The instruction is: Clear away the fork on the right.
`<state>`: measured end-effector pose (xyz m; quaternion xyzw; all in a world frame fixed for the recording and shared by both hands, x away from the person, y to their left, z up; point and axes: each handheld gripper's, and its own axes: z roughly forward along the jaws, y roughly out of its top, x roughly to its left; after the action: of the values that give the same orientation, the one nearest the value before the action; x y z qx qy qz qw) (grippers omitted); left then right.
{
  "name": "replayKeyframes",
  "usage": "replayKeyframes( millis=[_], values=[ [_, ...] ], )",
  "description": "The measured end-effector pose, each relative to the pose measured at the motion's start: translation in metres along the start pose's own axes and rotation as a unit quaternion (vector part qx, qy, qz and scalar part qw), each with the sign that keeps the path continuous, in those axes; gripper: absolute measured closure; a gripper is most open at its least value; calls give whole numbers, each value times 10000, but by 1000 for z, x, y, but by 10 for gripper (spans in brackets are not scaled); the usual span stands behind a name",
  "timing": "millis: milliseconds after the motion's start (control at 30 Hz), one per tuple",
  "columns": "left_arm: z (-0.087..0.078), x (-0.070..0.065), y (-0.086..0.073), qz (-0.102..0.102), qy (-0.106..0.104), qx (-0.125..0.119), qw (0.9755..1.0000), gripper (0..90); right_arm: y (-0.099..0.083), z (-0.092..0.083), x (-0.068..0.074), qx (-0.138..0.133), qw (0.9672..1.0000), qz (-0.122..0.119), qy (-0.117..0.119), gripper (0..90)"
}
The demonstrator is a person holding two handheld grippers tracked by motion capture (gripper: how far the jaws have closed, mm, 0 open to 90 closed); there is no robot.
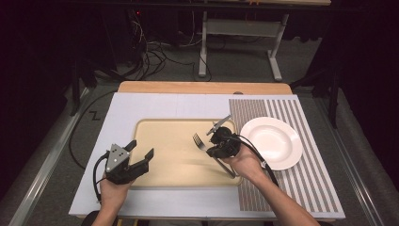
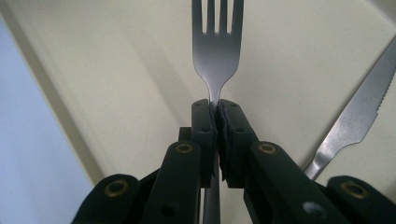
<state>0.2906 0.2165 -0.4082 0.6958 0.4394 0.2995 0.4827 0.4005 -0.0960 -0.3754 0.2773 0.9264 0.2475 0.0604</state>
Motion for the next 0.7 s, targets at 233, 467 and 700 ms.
replayKeyframes(
  millis=[233,467,700],
  values=[
    [0,0,0,5,-11,3,10000,316,0,10,-7,15,9997,243,16,867],
    [0,0,0,8,-15,1,10000,316,2,20,-9,16,9994,359,-5,866],
    [0,0,0,-1,-41,-4,10000,316,2,31,-15,70,9984,547,-82,863]
  ],
)
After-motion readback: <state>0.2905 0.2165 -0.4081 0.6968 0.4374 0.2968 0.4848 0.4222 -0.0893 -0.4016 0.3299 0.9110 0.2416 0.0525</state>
